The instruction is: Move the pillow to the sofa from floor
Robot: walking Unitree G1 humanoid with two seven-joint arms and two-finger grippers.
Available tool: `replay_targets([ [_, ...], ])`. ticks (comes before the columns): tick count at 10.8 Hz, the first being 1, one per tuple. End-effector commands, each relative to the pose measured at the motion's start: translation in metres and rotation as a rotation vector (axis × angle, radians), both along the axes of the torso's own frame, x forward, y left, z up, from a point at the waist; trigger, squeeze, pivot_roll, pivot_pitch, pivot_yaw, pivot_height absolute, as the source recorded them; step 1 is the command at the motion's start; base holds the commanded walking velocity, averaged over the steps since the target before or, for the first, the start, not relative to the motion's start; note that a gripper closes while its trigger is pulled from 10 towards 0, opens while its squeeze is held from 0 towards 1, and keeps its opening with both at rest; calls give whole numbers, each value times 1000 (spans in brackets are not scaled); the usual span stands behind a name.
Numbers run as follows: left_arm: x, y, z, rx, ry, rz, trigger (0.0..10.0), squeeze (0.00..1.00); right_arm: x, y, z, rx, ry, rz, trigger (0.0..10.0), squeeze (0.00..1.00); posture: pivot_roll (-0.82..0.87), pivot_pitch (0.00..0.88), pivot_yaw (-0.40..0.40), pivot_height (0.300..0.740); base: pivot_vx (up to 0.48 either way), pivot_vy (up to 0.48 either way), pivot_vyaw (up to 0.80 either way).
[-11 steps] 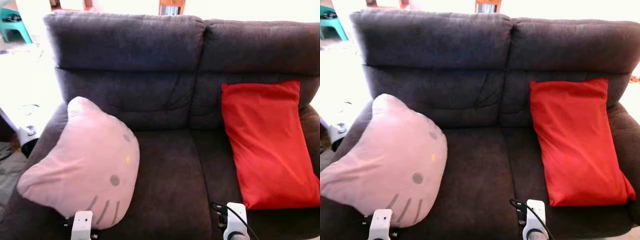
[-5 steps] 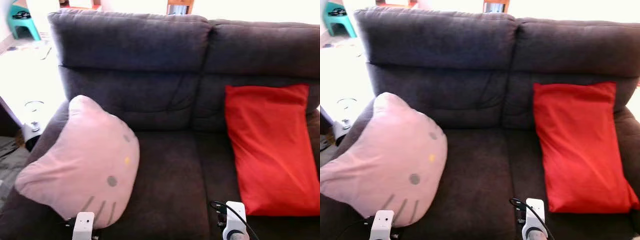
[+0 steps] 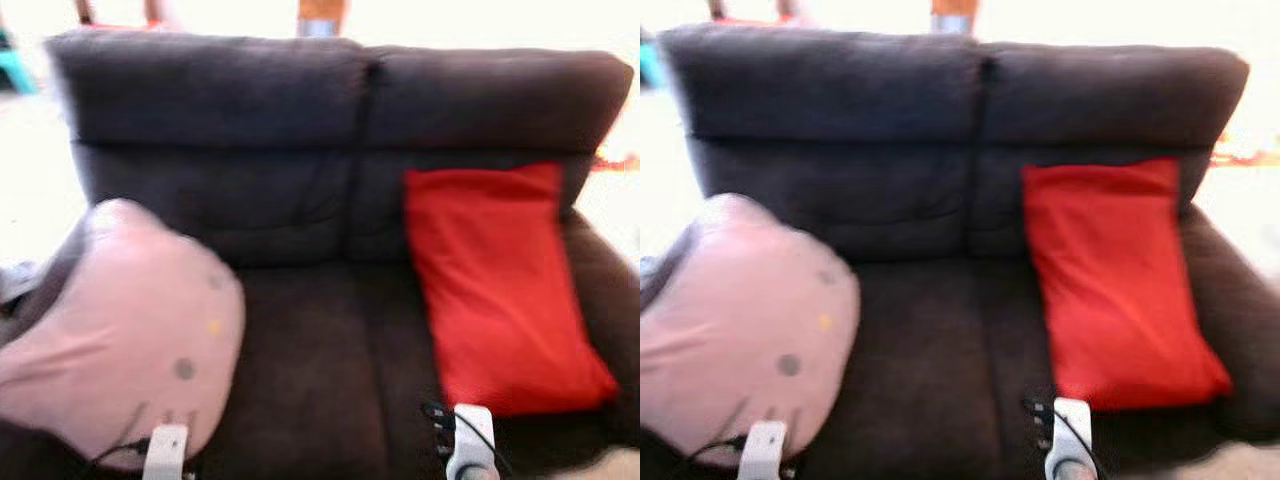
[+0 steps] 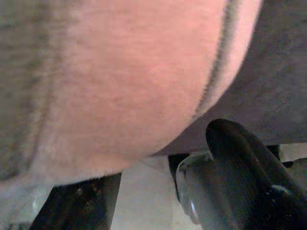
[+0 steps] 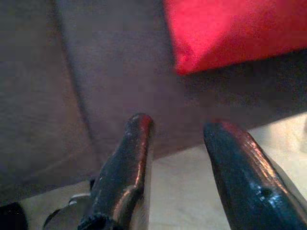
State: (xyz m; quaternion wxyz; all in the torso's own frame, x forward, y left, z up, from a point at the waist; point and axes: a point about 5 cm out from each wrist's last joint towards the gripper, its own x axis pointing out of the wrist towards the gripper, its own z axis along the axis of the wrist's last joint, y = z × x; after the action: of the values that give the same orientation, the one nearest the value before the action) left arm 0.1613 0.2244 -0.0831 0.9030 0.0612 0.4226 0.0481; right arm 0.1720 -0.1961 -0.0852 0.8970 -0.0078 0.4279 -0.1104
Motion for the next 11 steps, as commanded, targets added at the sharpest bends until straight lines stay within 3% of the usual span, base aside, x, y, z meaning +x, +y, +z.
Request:
replay_targets([
  [1, -1, -8, -2, -12, 6, -40, 10000, 0, 1, -5, 1, -5, 3, -12, 10000, 0, 90, 23, -52, 740, 0, -368, -613],
  [3, -1, -8, -2, -11, 9, -44, 10000, 0, 1, -5, 1, -7, 3, -10, 10000, 0, 90, 25, -53, 740, 0, -368, -613],
  [11, -4, -8, -4, -5, 29, -40, 10000, 0, 2, -5, 2, -2, -12, 7, 10000, 0, 88, 31, -54, 740, 0, -365, 0],
])
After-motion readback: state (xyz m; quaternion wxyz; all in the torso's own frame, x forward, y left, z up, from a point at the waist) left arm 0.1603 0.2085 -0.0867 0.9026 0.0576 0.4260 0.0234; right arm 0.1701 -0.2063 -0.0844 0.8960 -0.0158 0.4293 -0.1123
